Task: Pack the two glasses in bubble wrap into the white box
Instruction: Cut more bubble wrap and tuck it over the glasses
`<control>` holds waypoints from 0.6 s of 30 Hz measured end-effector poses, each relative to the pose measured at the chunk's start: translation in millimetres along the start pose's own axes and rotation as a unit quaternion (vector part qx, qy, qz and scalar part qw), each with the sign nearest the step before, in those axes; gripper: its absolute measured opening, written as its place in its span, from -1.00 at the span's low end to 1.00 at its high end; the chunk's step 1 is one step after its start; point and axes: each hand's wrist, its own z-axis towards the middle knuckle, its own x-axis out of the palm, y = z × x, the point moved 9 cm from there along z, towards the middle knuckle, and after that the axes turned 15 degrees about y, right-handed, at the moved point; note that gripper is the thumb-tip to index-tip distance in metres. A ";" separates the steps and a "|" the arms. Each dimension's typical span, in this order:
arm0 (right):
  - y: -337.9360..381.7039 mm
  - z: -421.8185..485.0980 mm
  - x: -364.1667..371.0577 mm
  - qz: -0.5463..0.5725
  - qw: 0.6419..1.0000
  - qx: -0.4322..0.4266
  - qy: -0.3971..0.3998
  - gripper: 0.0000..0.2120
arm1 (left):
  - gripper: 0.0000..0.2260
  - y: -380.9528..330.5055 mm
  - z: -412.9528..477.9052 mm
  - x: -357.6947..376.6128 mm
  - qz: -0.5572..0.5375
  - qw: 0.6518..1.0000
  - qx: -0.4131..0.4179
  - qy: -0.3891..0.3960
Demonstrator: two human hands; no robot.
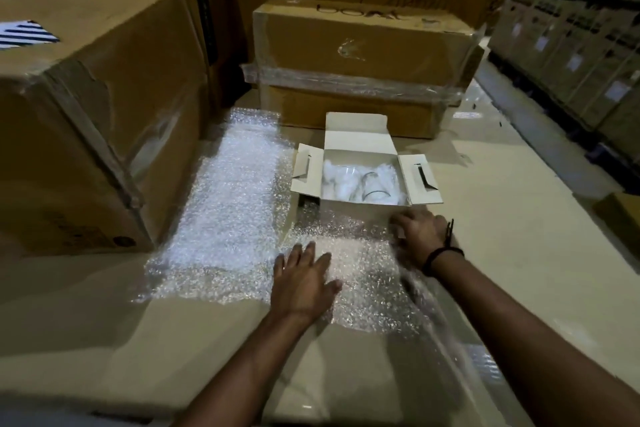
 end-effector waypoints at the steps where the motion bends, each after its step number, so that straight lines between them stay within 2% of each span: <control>1: 9.7 -9.9 1.2 -0.002 0.998 -0.030 -0.058 -0.66 | -0.48 2.3 -5.1 -4.6 -0.014 0.999 -0.016 -0.035; 3: 28.0 -30.1 6.6 0.014 0.987 -0.076 -0.139 -0.64 | -0.52 17.3 -23.9 -19.5 -0.050 0.986 -0.088 -0.133; 4: 33.4 -34.6 15.8 0.015 0.987 -0.087 -0.137 -0.59 | -0.54 27.5 -35.3 -24.9 -0.063 0.973 -0.137 -0.174; 6: 40.9 -41.5 37.2 0.014 0.992 -0.090 -0.090 -0.48 | -0.54 45.7 -52.7 -25.9 -0.069 0.951 -0.214 -0.211; 9: 40.0 -41.6 70.6 0.013 0.996 -0.083 0.035 -0.26 | -0.56 61.8 -62.9 -15.3 -0.064 0.941 -0.275 -0.185; 11: 36.4 -39.6 82.0 0.031 0.993 -0.078 0.082 -0.18 | -0.62 62.9 -66.2 -11.2 -0.059 0.940 -0.286 -0.179; 13: 34.7 -39.6 79.8 0.039 0.994 -0.072 0.066 -0.20 | -0.73 58.5 -68.1 -10.3 -0.052 0.939 -0.278 -0.193; 15: 36.8 -43.6 84.1 0.040 0.992 -0.080 0.087 -0.24 | -0.87 53.2 -70.7 -14.2 -0.065 0.936 -0.259 -0.228; 18: 40.2 -45.2 84.0 0.049 0.989 -0.096 0.100 -0.34 | -0.92 44.9 -76.3 -20.2 -0.186 0.921 -0.171 -0.297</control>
